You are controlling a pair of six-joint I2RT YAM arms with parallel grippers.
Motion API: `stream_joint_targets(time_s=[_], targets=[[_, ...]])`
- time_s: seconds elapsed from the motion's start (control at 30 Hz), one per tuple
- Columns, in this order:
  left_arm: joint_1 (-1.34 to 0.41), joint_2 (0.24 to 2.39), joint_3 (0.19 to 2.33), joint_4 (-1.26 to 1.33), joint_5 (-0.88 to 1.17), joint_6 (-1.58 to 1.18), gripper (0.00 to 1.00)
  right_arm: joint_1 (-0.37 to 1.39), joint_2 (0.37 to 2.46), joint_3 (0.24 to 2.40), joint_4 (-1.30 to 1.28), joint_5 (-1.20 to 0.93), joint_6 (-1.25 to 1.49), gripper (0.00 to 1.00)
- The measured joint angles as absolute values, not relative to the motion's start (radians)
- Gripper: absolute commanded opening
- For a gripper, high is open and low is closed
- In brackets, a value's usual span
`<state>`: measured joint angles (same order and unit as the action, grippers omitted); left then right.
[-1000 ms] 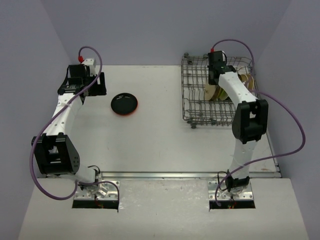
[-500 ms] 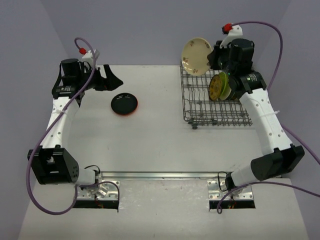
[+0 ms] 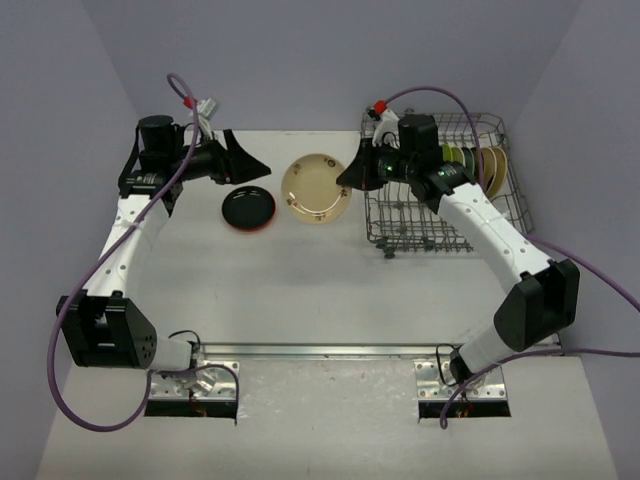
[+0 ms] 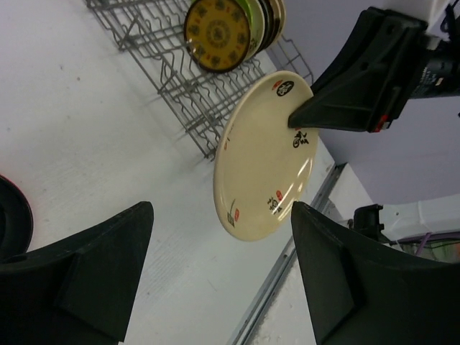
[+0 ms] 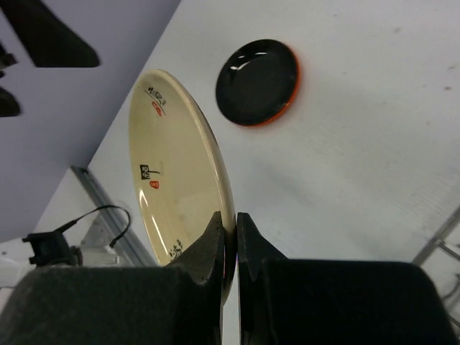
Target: Unload the plates from the dish rack
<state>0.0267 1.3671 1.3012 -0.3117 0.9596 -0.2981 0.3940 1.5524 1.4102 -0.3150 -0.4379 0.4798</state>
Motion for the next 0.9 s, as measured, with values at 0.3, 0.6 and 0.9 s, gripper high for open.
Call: stream_joint_targets(time_s=[0.3,0.6,0.9], targets=[[-0.073,1.434,1.341,-0.462,0.877,-0.154,0.5,0.441,1.56,1.413,-0.294,-0.51,0.494,0.0],[-0.086,1.459,1.341,-0.528,0.847,-0.07,0.24,0.456,1.587,1.422,-0.292,-0.532,0.494,0.0],[-0.097,1.46,1.337,-0.538,0.832,-0.053,0.0,0.46,1.621,1.434,-0.299,-0.535,0.499,0.56]])
